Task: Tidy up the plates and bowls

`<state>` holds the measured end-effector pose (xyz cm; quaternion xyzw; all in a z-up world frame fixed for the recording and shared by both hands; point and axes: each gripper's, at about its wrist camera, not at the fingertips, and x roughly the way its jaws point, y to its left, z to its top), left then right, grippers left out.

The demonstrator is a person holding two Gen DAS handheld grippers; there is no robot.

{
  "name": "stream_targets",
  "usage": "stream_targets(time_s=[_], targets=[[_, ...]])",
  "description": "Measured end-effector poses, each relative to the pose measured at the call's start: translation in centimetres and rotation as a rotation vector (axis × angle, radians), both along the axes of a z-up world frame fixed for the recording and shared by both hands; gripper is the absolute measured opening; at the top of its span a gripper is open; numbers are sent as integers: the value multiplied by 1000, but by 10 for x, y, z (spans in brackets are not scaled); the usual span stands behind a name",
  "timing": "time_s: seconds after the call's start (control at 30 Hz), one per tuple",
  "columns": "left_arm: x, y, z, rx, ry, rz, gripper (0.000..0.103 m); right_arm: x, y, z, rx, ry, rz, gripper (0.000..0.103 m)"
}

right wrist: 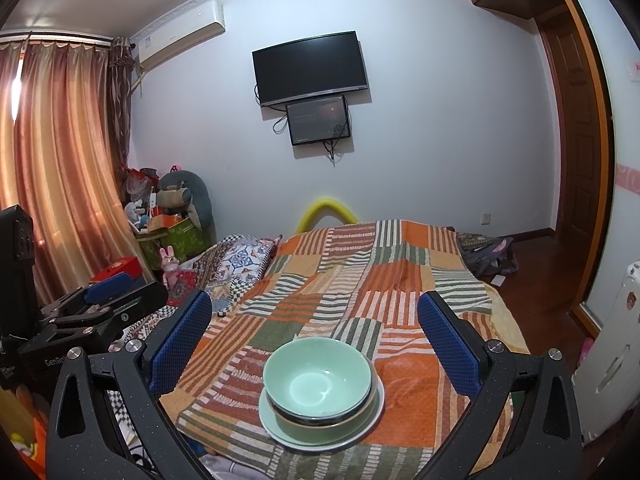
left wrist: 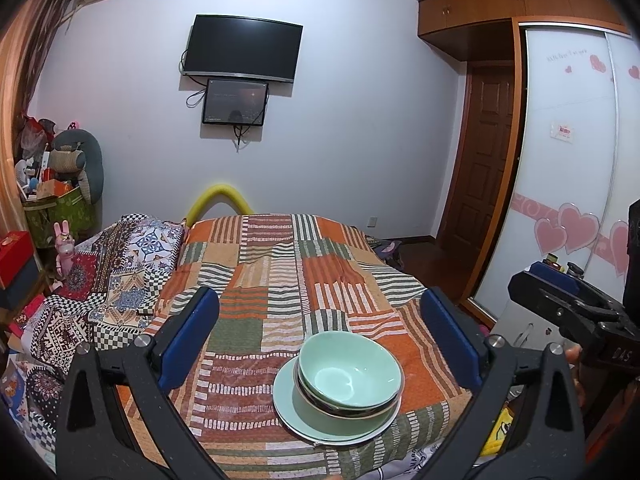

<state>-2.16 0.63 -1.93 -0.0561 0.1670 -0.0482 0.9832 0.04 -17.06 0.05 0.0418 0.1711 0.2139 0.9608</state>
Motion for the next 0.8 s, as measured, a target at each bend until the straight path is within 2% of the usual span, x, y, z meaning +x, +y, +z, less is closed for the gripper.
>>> stream_targets(time_s=[0.8], targets=[[-1,-9,-2,13,-16,1,102,1,0,0,-1,4,0,103]])
